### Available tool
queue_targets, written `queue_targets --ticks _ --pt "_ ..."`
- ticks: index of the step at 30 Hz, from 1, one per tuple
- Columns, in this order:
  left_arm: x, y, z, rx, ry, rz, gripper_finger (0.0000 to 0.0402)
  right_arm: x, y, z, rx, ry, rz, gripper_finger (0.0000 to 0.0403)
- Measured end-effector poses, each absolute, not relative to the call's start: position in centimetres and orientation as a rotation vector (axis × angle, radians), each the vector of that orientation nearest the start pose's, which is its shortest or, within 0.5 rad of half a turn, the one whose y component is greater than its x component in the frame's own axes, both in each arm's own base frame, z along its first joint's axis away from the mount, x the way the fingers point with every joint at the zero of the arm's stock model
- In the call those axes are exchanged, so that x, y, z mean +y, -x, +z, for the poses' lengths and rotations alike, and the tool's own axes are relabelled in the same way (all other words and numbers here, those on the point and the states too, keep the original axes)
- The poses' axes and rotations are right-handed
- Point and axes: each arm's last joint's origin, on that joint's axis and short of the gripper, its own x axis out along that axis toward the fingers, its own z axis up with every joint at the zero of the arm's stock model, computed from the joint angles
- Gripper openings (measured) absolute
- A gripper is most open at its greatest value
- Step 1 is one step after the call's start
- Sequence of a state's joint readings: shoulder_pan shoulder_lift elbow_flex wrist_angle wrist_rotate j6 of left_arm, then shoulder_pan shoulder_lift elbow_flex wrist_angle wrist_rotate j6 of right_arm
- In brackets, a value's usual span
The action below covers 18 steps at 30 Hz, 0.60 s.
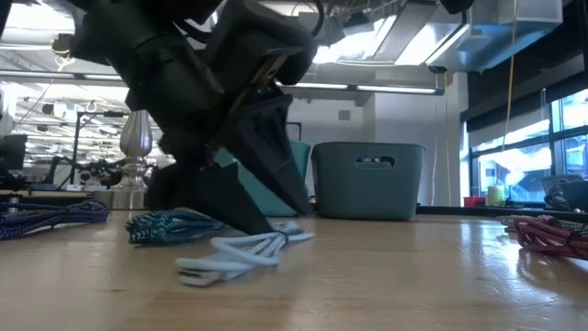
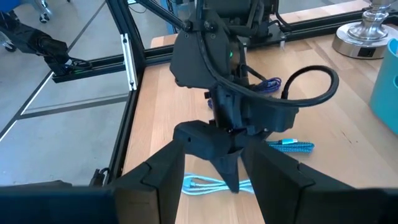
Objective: Pick and place USB-C Cables
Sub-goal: Put the light blue charger cable into the blue bin
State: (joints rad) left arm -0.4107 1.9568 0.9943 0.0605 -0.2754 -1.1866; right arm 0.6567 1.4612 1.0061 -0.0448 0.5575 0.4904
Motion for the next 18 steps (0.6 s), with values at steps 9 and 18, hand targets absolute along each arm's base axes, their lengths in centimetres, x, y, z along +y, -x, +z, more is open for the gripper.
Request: queue_targets --ticks 9,18 --pt "-13.88 -33.89 10.12 0.804 0.743 0.393 0.01 18.24 -26.17 26.78 0.422 -0.198 -0.006 0.0172" --pt "-13.83 -33.84 9.99 0.806 0.689 0.385 0.0004 18.23 -26.16 26.8 0.421 -0.197 -0.005 0.0172"
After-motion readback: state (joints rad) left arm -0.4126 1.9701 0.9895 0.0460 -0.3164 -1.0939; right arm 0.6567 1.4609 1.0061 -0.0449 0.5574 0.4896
